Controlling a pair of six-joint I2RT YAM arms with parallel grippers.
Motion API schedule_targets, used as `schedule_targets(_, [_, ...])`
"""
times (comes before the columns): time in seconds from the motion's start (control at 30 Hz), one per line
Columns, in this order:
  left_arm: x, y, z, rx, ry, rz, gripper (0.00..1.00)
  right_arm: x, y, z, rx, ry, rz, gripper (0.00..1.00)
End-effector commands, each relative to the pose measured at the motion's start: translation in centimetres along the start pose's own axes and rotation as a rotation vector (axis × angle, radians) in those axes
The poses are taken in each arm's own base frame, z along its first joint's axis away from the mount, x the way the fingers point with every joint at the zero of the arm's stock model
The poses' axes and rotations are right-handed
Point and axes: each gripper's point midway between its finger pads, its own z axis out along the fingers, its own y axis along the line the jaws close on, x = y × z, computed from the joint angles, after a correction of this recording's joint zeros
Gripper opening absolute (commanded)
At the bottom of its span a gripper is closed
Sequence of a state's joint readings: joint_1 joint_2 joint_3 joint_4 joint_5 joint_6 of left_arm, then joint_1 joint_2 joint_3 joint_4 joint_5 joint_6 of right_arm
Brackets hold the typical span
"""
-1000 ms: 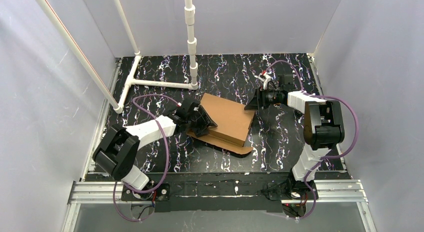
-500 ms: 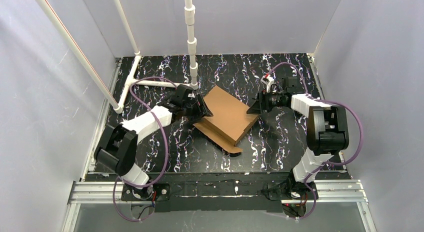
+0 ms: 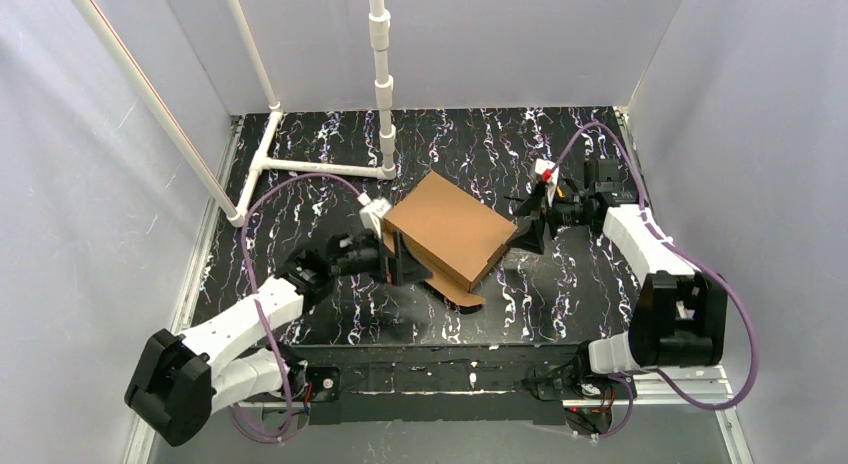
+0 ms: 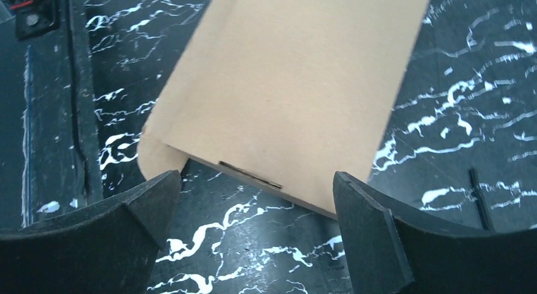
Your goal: Fold the paper box
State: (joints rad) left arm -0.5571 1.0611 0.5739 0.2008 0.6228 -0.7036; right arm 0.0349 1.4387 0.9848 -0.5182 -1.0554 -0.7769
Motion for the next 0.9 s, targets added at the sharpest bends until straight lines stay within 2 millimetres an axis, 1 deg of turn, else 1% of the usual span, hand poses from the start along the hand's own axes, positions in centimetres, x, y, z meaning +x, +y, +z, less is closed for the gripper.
schedule_targets(0.0, [3.5, -4.8, 0.6, 0.123, -0.006, 0.463, 0.9, -0.2, 3.1, -0.2, -0.092, -0.072, -0.152, 0.98])
schedule_targets(0.03, [4.5, -5.5, 0.8, 0.119, -0.023, 0.595, 0.91, 0.1, 3.4, -0.3, -0.096, -0.061, -0.189, 0.98])
schedule_targets(0.07, [5.2, -5.5, 1.0, 0.091, -0.047, 0.718, 0.92, 0.4, 3.6, -0.4, -0.1, -0.048, -0.208, 0.98])
schedule_targets(0.1, [5.9, -5.6, 1.2, 0.073, -0.07, 0.838, 0.96, 0.6, 3.7, -0.5, -0.1, -0.042, -0.218, 0.98])
schedule_targets(0.13, [6.4, -5.3, 1.4, 0.049, -0.092, 0.948, 0.98, 0.7, 3.7, -0.4, -0.098, -0.039, -0.227, 0.98])
schedule_targets(0.17, [6.1, -5.1, 1.7, 0.015, -0.15, 1.038, 0.98, 1.0, 3.7, -0.4, -0.097, -0.035, -0.232, 0.98])
schedule_targets(0.2, [6.7, -4.1, 2.0, -0.016, -0.147, 1.106, 0.98, 1.2, 3.7, -0.4, -0.095, -0.032, -0.237, 0.98])
schedule_targets(0.23, [6.8, -3.8, 2.4, -0.032, -0.157, 1.149, 0.98, 1.3, 3.7, -0.4, -0.094, -0.029, -0.244, 0.98])
schedule_targets(0.27, [6.7, -3.7, 2.9, -0.047, -0.179, 1.159, 0.98, 1.5, 3.7, -0.3, -0.094, -0.026, -0.252, 0.98])
schedule_targets(0.33, [6.9, -3.3, 4.1, -0.072, -0.168, 1.168, 0.98, 1.6, 3.3, -0.4, -0.075, -0.016, -0.256, 0.98])
schedule_targets(0.4, [6.9, -3.4, 5.2, -0.092, -0.165, 1.164, 0.98, 1.6, 3.0, -0.5, -0.056, -0.004, -0.263, 0.98])
schedule_targets(0.47, [6.5, -3.6, 6.1, -0.117, -0.205, 1.163, 0.98, 1.7, 2.8, -0.5, -0.045, 0.001, -0.278, 0.98])
schedule_targets(0.6, [6.1, -2.4, 7.6, -0.225, -0.252, 1.204, 0.96, 1.6, 2.8, -0.5, -0.042, -0.003, -0.292, 0.98])
schedule_targets(0.7, [6.6, -2.2, 9.3, -0.248, -0.243, 1.222, 0.9, 1.0, 2.6, -0.5, -0.03, -0.017, -0.273, 0.98])
schedule_targets(0.77, [7.4, -1.7, 10.6, -0.259, -0.216, 1.244, 0.88, 0.8, 2.5, -0.5, -0.019, -0.019, -0.261, 0.98])
schedule_targets(0.8, [7.5, -1.8, 11.1, -0.258, -0.213, 1.251, 0.85, 0.7, 2.4, -0.5, -0.013, -0.018, -0.263, 0.98])
schedule_targets(0.87, [7.7, -1.4, 11.8, -0.274, -0.2, 1.26, 0.74, 0.7, 2.2, -0.5, 0.0, -0.015, -0.253, 0.98])
